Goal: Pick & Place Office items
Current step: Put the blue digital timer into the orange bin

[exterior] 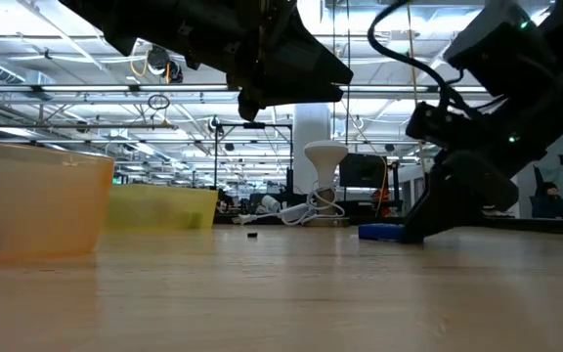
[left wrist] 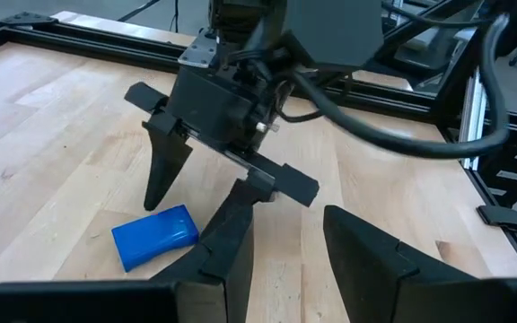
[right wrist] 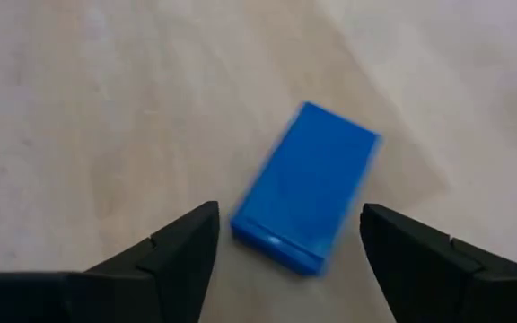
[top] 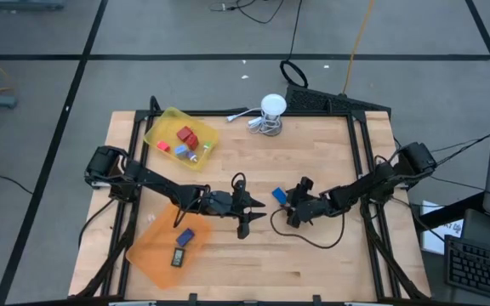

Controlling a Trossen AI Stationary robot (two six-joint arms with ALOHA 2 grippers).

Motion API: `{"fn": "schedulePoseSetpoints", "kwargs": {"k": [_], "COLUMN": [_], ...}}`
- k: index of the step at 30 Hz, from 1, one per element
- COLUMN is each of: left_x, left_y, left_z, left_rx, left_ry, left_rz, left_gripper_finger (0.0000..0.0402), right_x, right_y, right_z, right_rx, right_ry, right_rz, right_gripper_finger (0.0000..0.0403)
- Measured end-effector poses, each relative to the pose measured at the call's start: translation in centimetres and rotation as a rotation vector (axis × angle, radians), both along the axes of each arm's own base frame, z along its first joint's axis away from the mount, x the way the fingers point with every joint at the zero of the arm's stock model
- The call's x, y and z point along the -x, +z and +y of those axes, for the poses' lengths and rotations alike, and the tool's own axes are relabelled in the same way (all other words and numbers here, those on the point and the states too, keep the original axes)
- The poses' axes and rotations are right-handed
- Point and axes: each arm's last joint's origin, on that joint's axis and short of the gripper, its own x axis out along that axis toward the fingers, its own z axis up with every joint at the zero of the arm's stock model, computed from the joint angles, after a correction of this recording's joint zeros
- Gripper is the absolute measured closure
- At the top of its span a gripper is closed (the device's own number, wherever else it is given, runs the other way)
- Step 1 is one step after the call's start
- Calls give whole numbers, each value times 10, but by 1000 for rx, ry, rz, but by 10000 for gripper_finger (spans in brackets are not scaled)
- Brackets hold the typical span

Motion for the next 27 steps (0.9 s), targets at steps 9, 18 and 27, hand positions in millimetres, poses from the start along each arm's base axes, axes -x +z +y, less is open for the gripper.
{"fn": "schedulePoseSetpoints", "kwargs": {"k": [9, 18, 27], "left_x": [0, 0, 0], "left_y": [0, 0, 0], "left_z": [0, 0, 0], "left_rx": [-2, 2, 49], "left_ry": [0, 1, 16], "left_rz": [2, 3, 3], "left_gripper_finger": [265, 265, 265], "right_x": [-5, -5, -4], "right_y": [-12, -10, -4], "right_z": [-4, -3, -4], "right_rx": [-32, -20, 63], "right_ry": [0, 31, 125], "right_rz": [24, 36, 58], "right_gripper_finger": [151, 223, 246]}}
